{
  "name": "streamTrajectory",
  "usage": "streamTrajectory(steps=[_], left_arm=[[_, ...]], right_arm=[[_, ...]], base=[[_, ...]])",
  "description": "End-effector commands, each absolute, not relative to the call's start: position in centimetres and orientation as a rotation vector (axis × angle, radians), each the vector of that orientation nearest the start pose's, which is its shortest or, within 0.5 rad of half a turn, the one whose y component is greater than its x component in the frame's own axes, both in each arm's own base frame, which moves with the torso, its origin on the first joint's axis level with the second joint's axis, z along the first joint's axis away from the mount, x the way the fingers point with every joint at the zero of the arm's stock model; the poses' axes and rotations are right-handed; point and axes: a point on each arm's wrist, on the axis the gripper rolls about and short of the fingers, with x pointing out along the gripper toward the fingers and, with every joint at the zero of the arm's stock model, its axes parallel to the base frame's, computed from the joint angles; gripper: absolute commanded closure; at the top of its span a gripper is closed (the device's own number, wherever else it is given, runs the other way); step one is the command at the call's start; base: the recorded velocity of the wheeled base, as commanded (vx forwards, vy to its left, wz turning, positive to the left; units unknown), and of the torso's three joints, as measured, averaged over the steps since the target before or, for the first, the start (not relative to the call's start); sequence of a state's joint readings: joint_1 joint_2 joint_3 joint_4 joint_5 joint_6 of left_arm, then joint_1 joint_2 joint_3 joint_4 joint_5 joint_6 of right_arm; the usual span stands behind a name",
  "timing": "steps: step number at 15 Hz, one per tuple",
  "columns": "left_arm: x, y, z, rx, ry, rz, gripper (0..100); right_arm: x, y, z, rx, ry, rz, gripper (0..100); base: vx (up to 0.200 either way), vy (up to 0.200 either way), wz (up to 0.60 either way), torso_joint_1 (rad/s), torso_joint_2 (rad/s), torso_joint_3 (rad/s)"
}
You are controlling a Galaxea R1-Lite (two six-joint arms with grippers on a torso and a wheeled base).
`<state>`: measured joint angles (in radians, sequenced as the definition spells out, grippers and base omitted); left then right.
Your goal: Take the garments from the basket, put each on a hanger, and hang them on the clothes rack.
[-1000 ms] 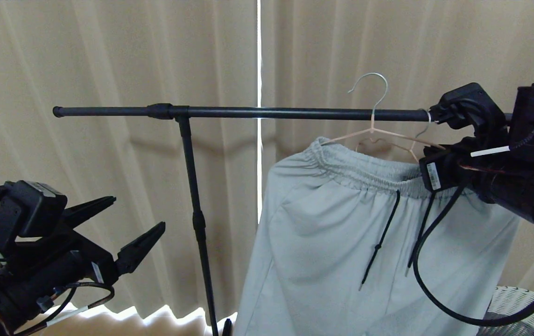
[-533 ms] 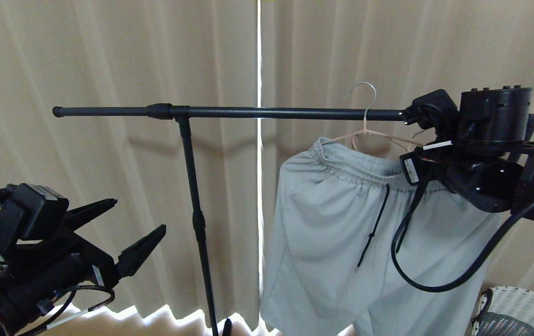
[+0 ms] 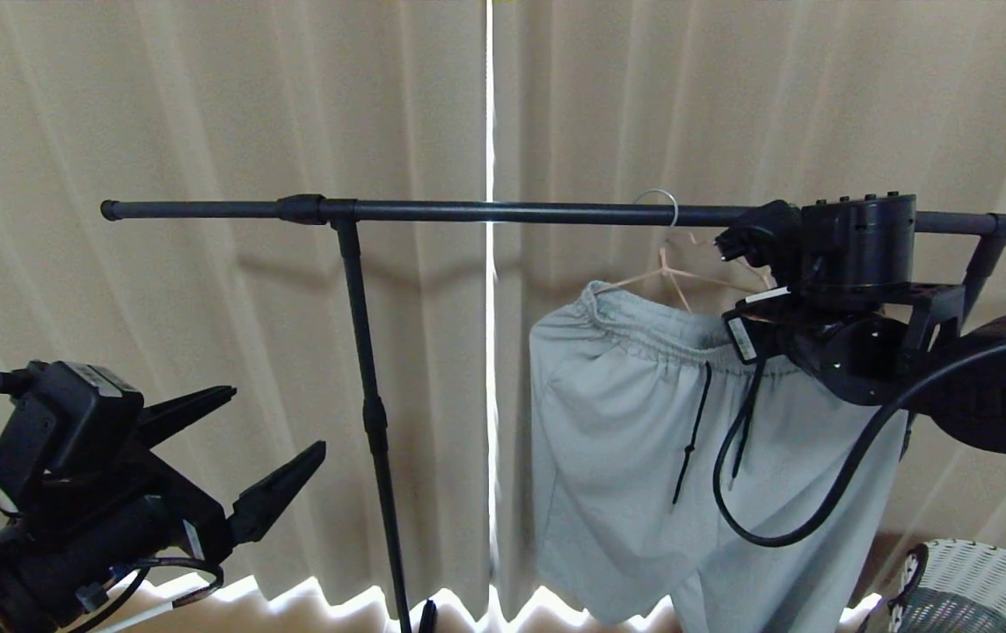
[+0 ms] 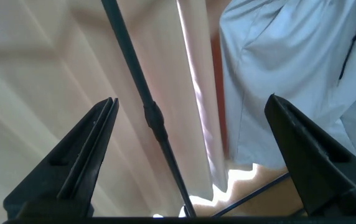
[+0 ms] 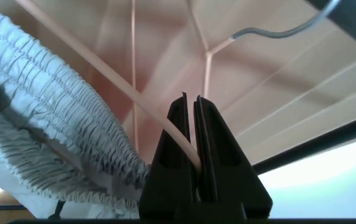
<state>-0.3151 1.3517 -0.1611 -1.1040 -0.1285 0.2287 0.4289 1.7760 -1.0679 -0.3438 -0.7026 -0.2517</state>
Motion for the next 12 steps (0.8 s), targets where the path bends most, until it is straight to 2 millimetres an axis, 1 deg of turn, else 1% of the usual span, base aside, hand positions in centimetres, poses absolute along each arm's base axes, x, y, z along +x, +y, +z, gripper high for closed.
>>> streamTrajectory(steps=[1, 3, 5, 8, 9, 12], left_arm=[[16.3, -5.6, 14.9, 0.233, 0.038, -0.453, 0], [16.3, -5.6, 14.9, 0.233, 0.038, -0.453, 0], [16.2, -5.6, 14.9, 0.233, 0.037, -0.453, 0], [16.3, -5.6, 14.9, 0.232, 0.038, -0.453, 0], [16.3, -5.6, 15.0, 0.231, 0.037, -0.451, 0], [16.3, -5.5, 15.0, 0.231, 0.035, -0.446, 0]], right_arm=[[31.1, 13.0, 20.0, -0.452, 0.346, -0.22, 100], [31.1, 14.2, 19.8, -0.46, 0.34, -0.189, 100], [31.1, 14.6, 19.8, -0.47, 0.34, -0.178, 100], [31.0, 14.6, 19.7, -0.484, 0.342, -0.171, 100], [30.6, 15.0, 19.8, -0.483, 0.334, -0.156, 0], [30.1, 14.9, 19.8, -0.461, 0.328, -0.145, 0]], base=[[0.0, 0.0, 0.0, 0.0, 0.0, 0.0], [0.0, 0.0, 0.0, 0.0, 0.0, 0.0], [0.0, 0.0, 0.0, 0.0, 0.0, 0.0], [0.0, 0.0, 0.0, 0.0, 0.0, 0.0], [0.0, 0.0, 0.0, 0.0, 0.0, 0.0], [0.0, 0.0, 0.0, 0.0, 0.0, 0.0]])
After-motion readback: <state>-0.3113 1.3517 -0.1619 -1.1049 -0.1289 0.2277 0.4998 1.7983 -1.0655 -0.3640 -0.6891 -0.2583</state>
